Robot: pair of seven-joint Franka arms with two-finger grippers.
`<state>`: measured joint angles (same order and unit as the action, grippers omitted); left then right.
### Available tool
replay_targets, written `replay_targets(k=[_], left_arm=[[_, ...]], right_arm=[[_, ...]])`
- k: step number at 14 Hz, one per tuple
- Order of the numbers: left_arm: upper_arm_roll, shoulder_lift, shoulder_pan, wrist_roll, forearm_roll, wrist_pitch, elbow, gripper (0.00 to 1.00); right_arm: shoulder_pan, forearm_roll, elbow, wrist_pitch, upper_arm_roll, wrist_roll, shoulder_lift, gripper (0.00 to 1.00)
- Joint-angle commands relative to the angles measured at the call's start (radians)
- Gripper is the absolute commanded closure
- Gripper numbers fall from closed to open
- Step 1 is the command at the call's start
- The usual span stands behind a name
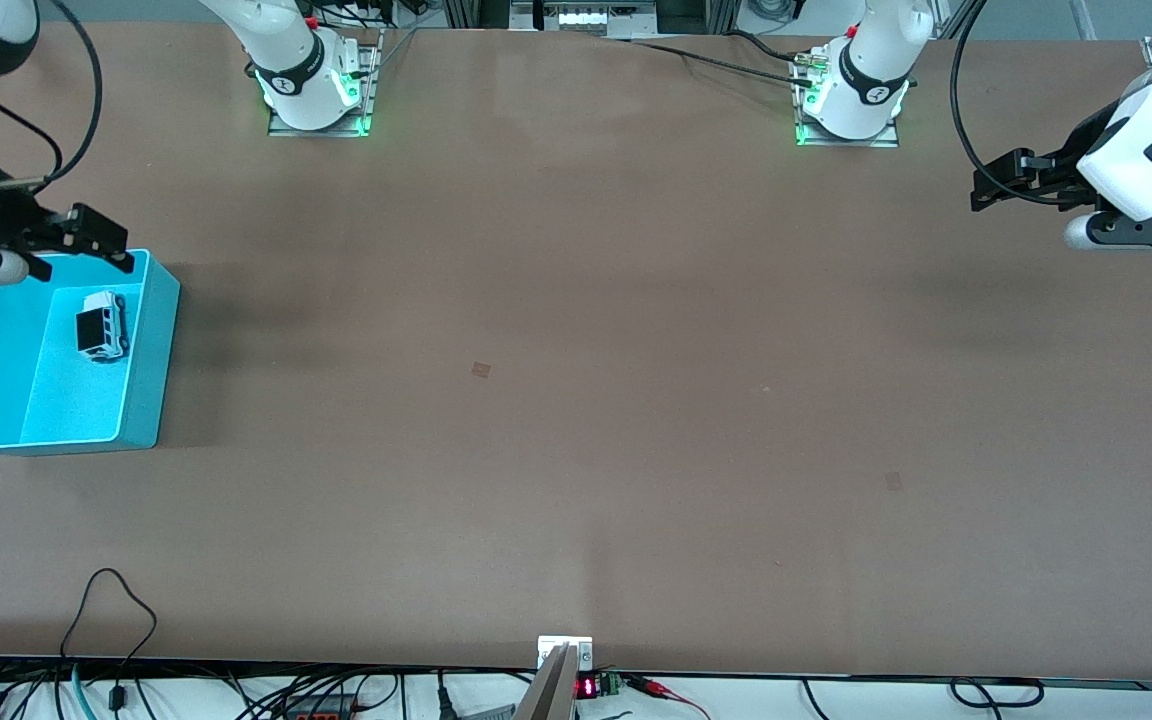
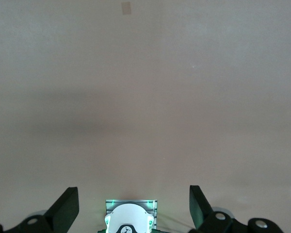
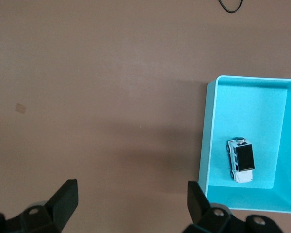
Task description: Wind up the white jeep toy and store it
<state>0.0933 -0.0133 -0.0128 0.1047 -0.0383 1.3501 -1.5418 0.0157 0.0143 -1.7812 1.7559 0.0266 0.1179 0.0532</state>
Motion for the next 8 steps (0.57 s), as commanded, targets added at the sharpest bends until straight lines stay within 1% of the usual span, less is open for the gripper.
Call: replay_targets(k=[1, 3, 6, 8], left_arm=[[0.005, 0.001, -0.003, -0.014, -0.006, 0.027, 0.02, 0.0], [0.005, 0.003, -0.004, -0.016, -0.005, 0.047, 0.022, 0.0], [-0.006, 0.001, -0.006, -0.013, -0.003, 0.049, 0.028, 0.0], [-0.006, 0.001, -0.004, -0.011, 0.017, 0.049, 0.029, 0.0]], right_arm=[[-0.022, -0.01, 0.008, -0.026, -0.059, -0.078, 0.045, 0.0], [-0.017, -0.002, 0.048, -0.07, -0.071, -0.116, 0.043, 0.0], [-0.011, 0.001, 0.057, -0.09, -0.059, -0.13, 0.046, 0.0], [-0.011, -0.01, 0.056, -0.133, -0.065, -0.129, 0.065, 0.0]])
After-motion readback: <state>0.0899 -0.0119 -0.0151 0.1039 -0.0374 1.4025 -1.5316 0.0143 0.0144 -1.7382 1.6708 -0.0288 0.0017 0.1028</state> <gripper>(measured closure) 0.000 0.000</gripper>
